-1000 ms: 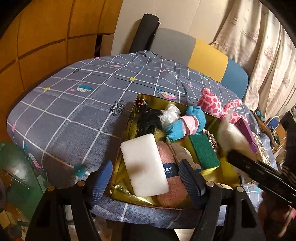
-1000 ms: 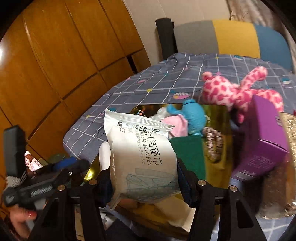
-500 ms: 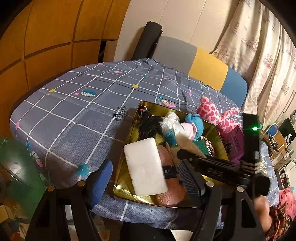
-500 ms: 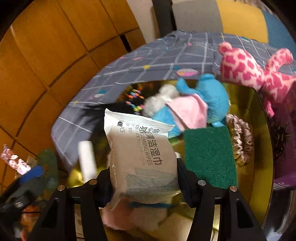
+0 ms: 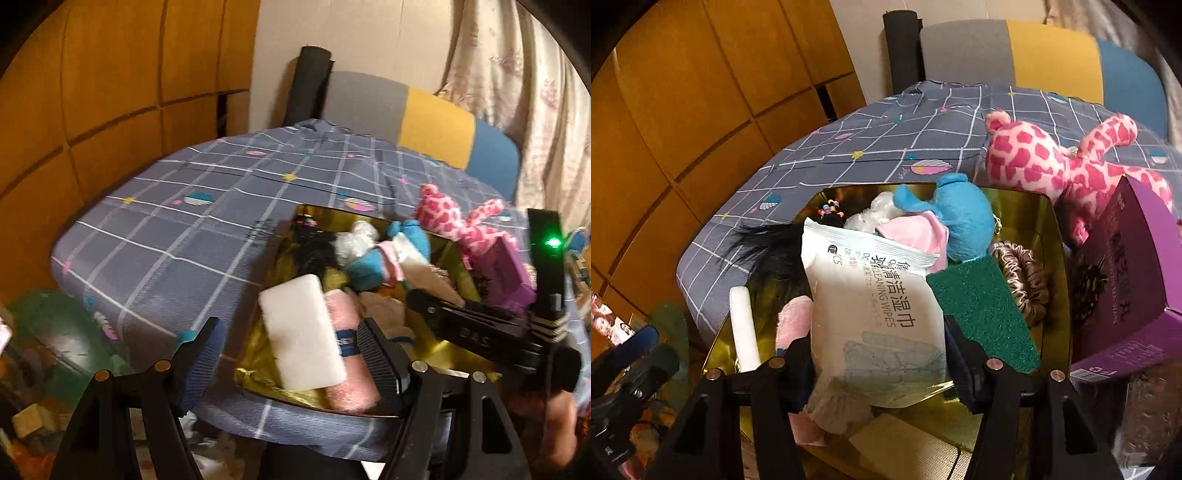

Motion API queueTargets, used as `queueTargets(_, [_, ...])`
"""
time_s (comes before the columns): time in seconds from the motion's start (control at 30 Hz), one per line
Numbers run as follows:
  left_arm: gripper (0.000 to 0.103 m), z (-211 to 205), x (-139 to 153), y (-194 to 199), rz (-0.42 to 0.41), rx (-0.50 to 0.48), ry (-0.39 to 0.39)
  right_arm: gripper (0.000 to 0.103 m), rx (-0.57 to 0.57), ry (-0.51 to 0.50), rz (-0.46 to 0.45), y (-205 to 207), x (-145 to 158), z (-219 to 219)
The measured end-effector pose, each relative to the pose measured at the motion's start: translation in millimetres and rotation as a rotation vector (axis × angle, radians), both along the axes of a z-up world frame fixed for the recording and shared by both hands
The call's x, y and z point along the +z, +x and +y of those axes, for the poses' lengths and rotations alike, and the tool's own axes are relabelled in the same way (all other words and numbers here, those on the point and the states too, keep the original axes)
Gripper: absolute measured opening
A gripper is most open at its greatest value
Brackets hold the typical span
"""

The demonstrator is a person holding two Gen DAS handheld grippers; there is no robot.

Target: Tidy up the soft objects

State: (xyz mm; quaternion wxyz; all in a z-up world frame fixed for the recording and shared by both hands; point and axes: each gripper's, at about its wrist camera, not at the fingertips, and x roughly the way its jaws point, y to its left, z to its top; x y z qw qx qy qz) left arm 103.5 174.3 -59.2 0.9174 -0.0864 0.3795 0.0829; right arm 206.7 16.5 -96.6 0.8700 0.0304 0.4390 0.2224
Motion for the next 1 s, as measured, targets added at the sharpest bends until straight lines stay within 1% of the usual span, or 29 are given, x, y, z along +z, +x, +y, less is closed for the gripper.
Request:
queueTargets(0.1, [0.076,-4.6,2.5,-0.9,0.001,0.024,0.051,0.062,-0.024,-0.018,-0.003,5.3,-4.2,-0.2])
queueTargets(0.23, [0.076,-8.0,4.9,-4.0,-0.013,0.031,0.073,0.068,-0.03,0.016,0.031,8.1,-8.8,-6.7])
queueTargets(0.3, [0.076,-9.6,5.1,-5.0,-0.02,0.035,0.084,0.072,-0.026,0.027,0.015,3.0,-5.0,-10.0])
queueTargets(0.37, [0.076,-11.7,4.9,-4.6,-0.014,0.042,0.096,0.078,-0.014,0.033,-0.022,-3.5,2.1,-11.9])
queueTargets(0.4, [0.076,-12.7,4.2,-3.7,-0.007,0.046,0.101,0.079,-0.011,0.023,-0.045,-7.2,6.2,-12.1])
queueTargets(0.5, [0.076,-14.3,2.0,-1.4,0.013,0.044,0.097,0.079,-0.002,-0.002,-0.091,-16.3,16.5,-12.7])
queueTargets(0.7, [0.076,-12.8,0.7,-1.0,0.028,0.058,0.069,0.079,-0.001,-0.037,-0.116,-26.2,26.8,-10.8])
queueTargets(0.8, [0.076,-13.8,3.6,-2.9,0.016,0.071,0.086,0.079,0.002,-0.051,-0.124,-31.3,30.7,-9.0])
queueTargets(1.0, [0.076,-20.0,9.9,-8.7,-0.007,0.096,0.152,0.079,-0.006,-0.075,-0.142,-44.5,40.4,-5.8])
